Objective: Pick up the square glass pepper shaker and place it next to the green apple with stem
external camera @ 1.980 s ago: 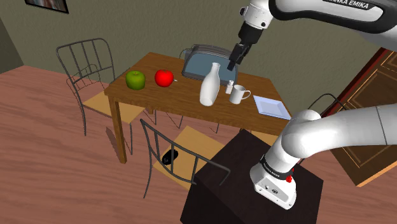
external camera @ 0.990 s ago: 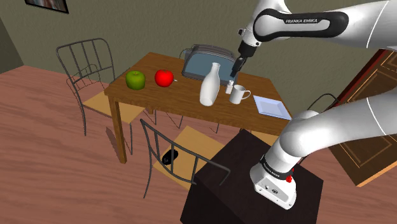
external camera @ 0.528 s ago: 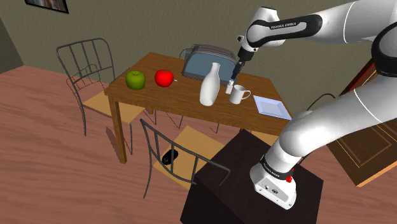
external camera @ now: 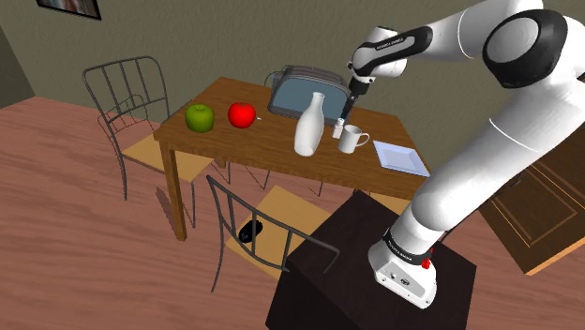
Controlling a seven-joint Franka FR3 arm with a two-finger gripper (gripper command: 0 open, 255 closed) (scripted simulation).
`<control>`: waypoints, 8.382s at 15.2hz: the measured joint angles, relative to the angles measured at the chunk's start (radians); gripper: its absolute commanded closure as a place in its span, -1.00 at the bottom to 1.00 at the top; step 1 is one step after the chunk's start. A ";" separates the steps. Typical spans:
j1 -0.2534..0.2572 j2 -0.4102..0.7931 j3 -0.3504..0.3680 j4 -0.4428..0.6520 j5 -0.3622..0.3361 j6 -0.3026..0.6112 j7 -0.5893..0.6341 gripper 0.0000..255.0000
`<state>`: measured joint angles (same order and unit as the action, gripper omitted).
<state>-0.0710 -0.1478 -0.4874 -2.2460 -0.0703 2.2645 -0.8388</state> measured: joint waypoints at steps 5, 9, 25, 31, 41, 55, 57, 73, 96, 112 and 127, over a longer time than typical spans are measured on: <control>-0.017 0.171 -0.052 0.104 0.109 0.049 -0.157 -1.00; -0.024 0.230 -0.052 0.115 0.153 0.089 -0.195 -1.00; -0.030 0.280 -0.046 0.105 0.193 0.141 -0.222 1.00; -0.029 0.275 -0.046 0.106 0.189 0.136 -0.219 1.00; -0.020 0.205 -0.054 0.167 0.131 0.017 -0.176 1.00; -0.014 0.142 -0.052 0.294 0.085 -0.163 -0.143 1.00; -0.014 0.135 -0.052 0.313 0.080 -0.189 -0.140 1.00; 0.075 0.080 0.054 0.355 0.023 -0.281 0.072 1.00; 0.316 0.321 0.299 0.653 0.014 -0.372 0.564 1.00; 0.388 0.505 0.347 0.813 0.015 -0.361 0.691 1.00; 0.391 0.532 0.349 0.646 0.013 -0.169 0.709 1.00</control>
<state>0.3200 0.3839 -0.1384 -1.5998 -0.0577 2.0954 -0.1295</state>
